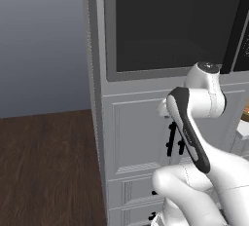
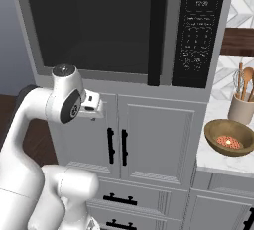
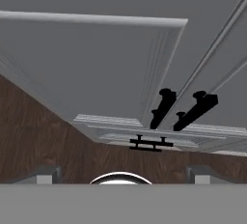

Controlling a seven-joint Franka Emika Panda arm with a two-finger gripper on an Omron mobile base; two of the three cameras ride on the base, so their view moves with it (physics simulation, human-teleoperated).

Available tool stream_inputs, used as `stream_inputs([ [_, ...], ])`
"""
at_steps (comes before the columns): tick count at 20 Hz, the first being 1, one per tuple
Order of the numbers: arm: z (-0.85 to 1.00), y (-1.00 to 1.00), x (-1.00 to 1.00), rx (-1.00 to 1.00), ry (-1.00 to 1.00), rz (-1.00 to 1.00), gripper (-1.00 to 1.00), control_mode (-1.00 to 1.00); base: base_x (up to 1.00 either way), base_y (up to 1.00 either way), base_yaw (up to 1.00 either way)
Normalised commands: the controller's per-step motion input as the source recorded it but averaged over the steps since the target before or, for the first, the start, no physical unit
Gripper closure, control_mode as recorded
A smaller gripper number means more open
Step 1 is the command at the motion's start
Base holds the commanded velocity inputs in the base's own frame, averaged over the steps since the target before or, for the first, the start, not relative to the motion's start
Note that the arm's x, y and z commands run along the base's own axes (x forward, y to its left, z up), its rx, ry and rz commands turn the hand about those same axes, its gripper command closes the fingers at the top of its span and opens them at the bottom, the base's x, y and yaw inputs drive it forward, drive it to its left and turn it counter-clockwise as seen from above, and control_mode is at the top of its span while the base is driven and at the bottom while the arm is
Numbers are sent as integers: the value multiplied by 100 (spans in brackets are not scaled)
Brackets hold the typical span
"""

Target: Open the microwave, place the bowl with waffle inside the microwave, then close the microwave door and turn it on.

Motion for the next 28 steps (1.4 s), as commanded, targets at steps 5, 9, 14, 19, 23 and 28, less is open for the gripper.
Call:
stream_inputs([
  [5,-15,0,-8,0,-1,0,-100,-100,0,0,0],
  [9,0,0,0,0,0,0,-100,100,0,-31,0],
  [14,0,0,0,0,0,0,-100,100,0,-63,4],
  [19,0,0,0,0,0,0,-100,100,0,-63,7],
  [23,0,0,0,0,0,0,-100,100,0,-62,12],
  [28,0,0,0,0,0,0,-100,100,0,-62,13],
])
